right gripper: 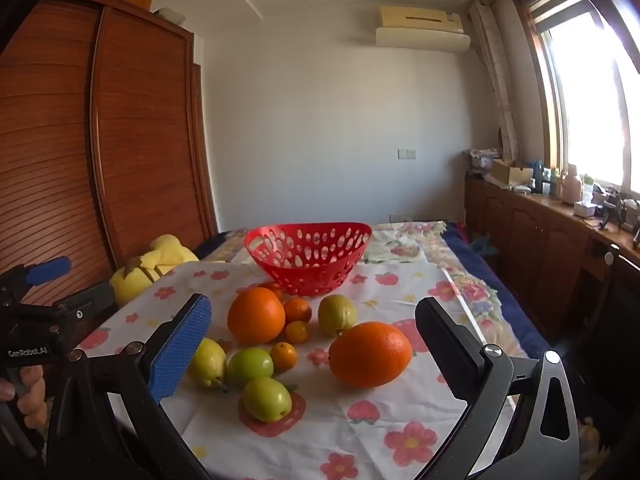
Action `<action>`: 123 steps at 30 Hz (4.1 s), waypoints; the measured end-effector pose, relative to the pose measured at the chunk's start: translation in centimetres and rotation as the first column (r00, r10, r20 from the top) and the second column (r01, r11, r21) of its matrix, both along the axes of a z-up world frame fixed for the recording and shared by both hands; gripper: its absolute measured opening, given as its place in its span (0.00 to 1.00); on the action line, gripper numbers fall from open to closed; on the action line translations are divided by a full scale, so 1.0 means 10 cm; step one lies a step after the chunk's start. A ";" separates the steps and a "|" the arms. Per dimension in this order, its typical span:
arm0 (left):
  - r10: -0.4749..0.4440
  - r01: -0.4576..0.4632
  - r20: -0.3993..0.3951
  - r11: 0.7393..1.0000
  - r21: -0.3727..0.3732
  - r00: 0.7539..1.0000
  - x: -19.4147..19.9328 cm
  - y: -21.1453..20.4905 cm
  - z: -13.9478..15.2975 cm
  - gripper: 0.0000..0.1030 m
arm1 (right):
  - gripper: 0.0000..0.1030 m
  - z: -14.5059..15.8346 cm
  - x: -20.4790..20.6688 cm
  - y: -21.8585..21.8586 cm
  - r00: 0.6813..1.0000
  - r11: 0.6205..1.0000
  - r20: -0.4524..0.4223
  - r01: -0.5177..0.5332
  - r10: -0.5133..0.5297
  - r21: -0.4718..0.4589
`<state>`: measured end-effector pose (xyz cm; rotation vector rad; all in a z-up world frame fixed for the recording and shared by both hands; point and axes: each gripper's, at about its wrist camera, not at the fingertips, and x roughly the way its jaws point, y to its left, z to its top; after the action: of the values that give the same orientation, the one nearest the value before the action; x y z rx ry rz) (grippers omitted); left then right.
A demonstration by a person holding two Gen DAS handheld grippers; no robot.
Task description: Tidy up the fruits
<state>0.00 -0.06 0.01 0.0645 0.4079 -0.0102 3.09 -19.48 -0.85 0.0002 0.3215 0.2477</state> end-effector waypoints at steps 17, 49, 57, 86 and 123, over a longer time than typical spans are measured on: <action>0.007 -0.007 0.001 1.000 -0.005 1.000 -0.03 0.04 -0.01 1.00 | 1.00 -0.01 -0.01 0.00 1.000 1.000 0.002 0.004 -0.004 0.004; -0.007 0.007 0.030 1.000 -0.003 1.000 -0.11 0.02 0.07 1.00 | 1.00 0.04 -0.05 0.02 1.000 1.000 0.021 0.013 -0.013 0.003; -0.007 0.007 0.031 1.000 -0.001 0.999 -0.12 0.01 0.08 1.00 | 1.00 0.03 -0.05 0.03 1.000 1.000 0.022 0.011 -0.011 0.004; -0.009 0.009 -0.005 1.000 0.001 1.000 -0.08 0.05 -0.04 1.00 | 1.00 -0.08 -0.06 0.03 1.000 1.000 0.001 0.011 -0.011 0.002; -0.112 0.092 -0.239 0.991 -0.094 0.965 0.64 0.09 -0.94 0.98 | 0.97 -0.87 1.01 -0.19 0.970 0.993 -0.242 -0.029 0.001 -0.111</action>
<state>6.43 0.87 -9.43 0.0025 0.6492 -0.1375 13.17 -21.36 -9.53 -0.0856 0.5783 0.2446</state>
